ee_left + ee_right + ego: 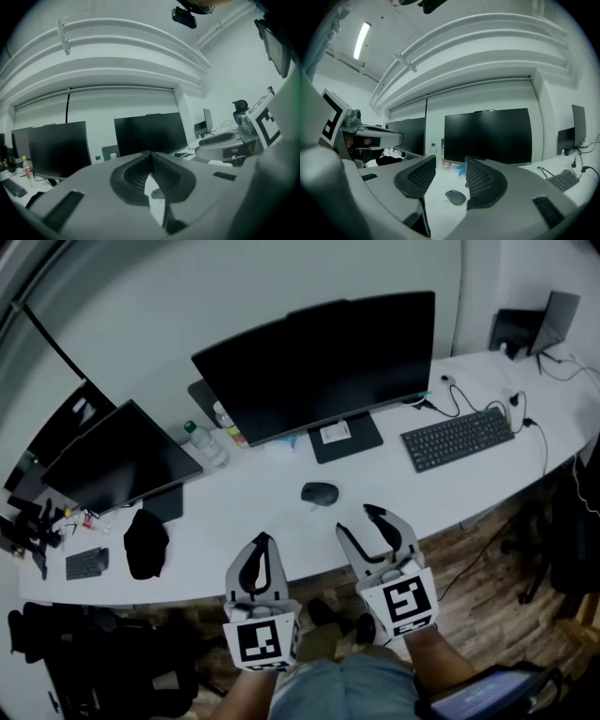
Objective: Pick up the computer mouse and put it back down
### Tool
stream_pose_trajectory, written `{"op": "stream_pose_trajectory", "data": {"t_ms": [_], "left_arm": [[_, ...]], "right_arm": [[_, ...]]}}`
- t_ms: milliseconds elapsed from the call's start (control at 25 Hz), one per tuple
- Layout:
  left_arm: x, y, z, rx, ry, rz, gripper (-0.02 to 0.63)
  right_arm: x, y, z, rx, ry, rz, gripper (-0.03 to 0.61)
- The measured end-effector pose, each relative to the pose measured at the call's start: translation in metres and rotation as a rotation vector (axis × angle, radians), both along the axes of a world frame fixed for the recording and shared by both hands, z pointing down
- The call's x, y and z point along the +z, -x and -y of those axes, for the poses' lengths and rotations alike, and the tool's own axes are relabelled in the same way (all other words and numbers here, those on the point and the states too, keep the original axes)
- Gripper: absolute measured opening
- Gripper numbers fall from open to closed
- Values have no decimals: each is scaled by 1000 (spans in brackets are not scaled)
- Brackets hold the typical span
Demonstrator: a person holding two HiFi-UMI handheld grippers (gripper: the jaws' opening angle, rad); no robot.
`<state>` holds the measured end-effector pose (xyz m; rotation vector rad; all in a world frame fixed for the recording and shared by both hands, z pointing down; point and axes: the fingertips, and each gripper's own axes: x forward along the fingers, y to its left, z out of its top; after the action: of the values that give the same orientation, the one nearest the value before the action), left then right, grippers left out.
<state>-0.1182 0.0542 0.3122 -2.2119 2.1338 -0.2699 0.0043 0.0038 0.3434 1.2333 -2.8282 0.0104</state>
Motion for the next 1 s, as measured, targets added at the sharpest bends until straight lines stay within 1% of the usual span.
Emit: {"op": "stream_pose_trajectory", "data": {"t_ms": [160, 400, 680, 880, 1000], "left_arm": [[5, 20, 7, -33, 1, -23, 8], [17, 43, 38, -22, 15, -59, 8], [11, 70, 84, 7, -22, -90, 8], [-6, 88, 112, 33, -67, -89, 8], [-10, 92, 122, 49, -74, -96, 8]], "right_arm": [[3, 16, 15, -19, -1, -23, 210], [10, 40, 42, -24, 11, -59, 218], [13, 69, 80, -15, -5, -95, 222], [-5, 86, 104, 3, -50, -95, 229], [-13, 92, 112, 5, -69, -98, 232]]}}
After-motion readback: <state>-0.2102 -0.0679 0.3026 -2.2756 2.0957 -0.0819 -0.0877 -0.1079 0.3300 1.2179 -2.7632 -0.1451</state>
